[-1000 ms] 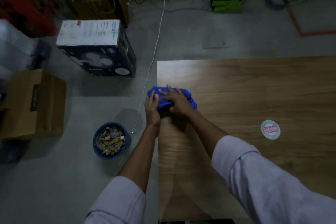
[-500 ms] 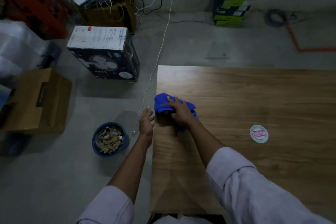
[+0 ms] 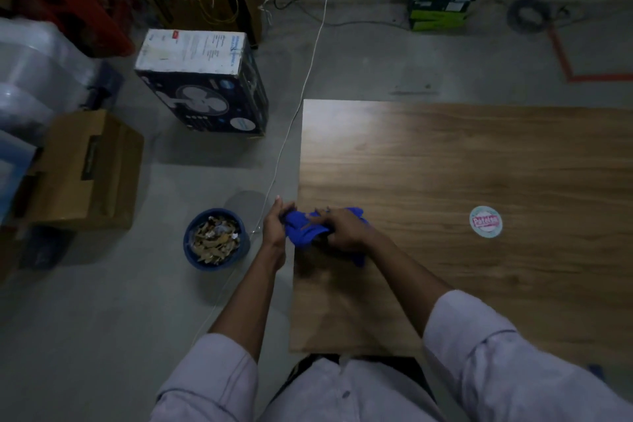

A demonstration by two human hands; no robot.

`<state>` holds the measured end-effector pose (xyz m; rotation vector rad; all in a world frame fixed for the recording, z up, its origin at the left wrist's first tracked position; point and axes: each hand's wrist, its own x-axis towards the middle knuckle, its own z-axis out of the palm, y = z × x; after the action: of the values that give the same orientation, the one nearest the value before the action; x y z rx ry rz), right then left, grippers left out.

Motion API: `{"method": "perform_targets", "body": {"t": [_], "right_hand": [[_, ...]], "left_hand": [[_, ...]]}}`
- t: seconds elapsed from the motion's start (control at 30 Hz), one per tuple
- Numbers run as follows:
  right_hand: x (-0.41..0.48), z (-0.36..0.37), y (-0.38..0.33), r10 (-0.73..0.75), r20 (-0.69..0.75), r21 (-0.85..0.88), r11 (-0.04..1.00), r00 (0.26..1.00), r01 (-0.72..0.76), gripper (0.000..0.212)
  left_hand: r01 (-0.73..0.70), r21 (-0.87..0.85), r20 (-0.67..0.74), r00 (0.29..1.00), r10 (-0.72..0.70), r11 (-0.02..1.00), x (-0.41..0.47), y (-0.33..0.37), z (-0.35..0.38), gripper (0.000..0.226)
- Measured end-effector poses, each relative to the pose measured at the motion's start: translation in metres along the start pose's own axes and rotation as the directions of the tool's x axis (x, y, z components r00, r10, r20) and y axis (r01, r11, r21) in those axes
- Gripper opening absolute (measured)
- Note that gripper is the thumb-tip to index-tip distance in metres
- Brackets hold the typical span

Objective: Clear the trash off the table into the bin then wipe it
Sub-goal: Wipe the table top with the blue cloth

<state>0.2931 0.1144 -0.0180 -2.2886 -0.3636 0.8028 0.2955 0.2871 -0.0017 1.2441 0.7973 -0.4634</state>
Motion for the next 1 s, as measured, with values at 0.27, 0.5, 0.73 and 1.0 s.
{"method": "perform_targets", "body": {"t": [0.27,0.5,0.73,1.0], "right_hand": [[0.025,0.009,0.020,-0.001,-0.253,-0.017,1.000,0.967,-0.004,0.084],[-0.011,0.076,0.006,-0.187,-0.199,0.001,0.982,0.962,0.191,0.083],[-0.056,0.117,0.007,-0.261,-0.130,-0.054,0.965,0.957,0.256,0.084],[-0.133,0.171,-0.009,-0.252,-0.019,-0.018,0.968,0.968,0.252,0.066]], "left_hand": [[0.026,-0.018,0.045,0.999,-0.025,0.999,-0.006,-0.022,-0.026,0.062],[0.027,-0.063,-0.018,0.999,-0.028,0.998,-0.027,-0.054,-0.049,0.053],[-0.022,-0.047,-0.123,0.992,0.016,0.999,-0.067,-0.105,-0.065,0.032],[-0.118,0.140,-0.200,0.969,0.145,0.983,-0.117,-0.172,-0.085,0.057]]}}
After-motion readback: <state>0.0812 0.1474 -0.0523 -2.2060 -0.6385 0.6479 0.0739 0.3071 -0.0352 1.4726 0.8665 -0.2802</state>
